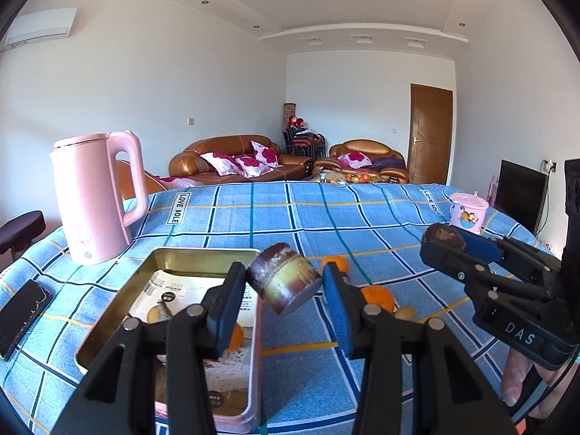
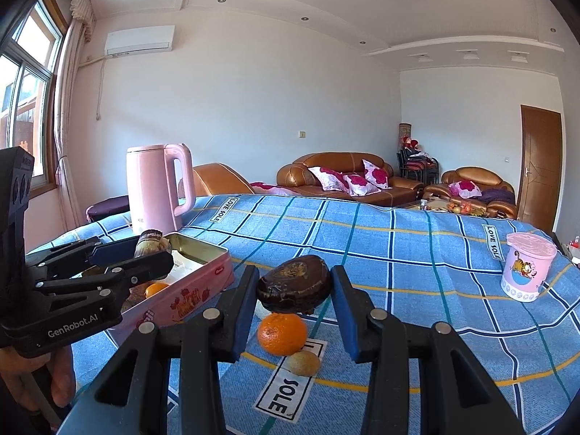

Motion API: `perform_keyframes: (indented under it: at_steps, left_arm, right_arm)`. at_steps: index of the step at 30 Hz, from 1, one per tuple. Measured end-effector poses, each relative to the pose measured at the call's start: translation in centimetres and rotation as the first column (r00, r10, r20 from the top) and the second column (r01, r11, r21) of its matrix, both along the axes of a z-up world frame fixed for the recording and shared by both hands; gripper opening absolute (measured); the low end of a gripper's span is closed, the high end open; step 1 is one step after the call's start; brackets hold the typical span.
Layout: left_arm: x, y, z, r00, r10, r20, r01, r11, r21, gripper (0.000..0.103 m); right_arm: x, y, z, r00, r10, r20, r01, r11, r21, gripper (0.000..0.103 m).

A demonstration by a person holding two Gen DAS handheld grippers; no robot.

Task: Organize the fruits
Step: 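Carry the jar and the dark brown oval fruit over the pink tin box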

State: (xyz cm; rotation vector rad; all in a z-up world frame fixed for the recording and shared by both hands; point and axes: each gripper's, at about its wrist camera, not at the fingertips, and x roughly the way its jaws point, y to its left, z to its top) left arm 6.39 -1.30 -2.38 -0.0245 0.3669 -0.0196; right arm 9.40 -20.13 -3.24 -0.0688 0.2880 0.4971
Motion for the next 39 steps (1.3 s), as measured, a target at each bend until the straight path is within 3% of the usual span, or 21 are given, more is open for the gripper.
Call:
perform_keyframes:
  at_steps: [20, 39]
  left_arm:
    - [0.0, 8.7, -0.3, 0.986, 0.16, -0.045, -0.163, 0.985, -0.05, 0.046]
    - [2.4, 9.2, -0.3, 0.984, 0.16, -0.08, -0.16, 0.987, 0.0, 0.046]
  right_arm:
    - [-0.4, 7.2, 1.7, 0.985, 0.171, 0.012, -0.171, 0.985, -0.027, 0.043]
    - [2.9, 13.4, 0.5, 0.968, 0.241, -0.073, -0.245, 0.968, -0.056, 0.043]
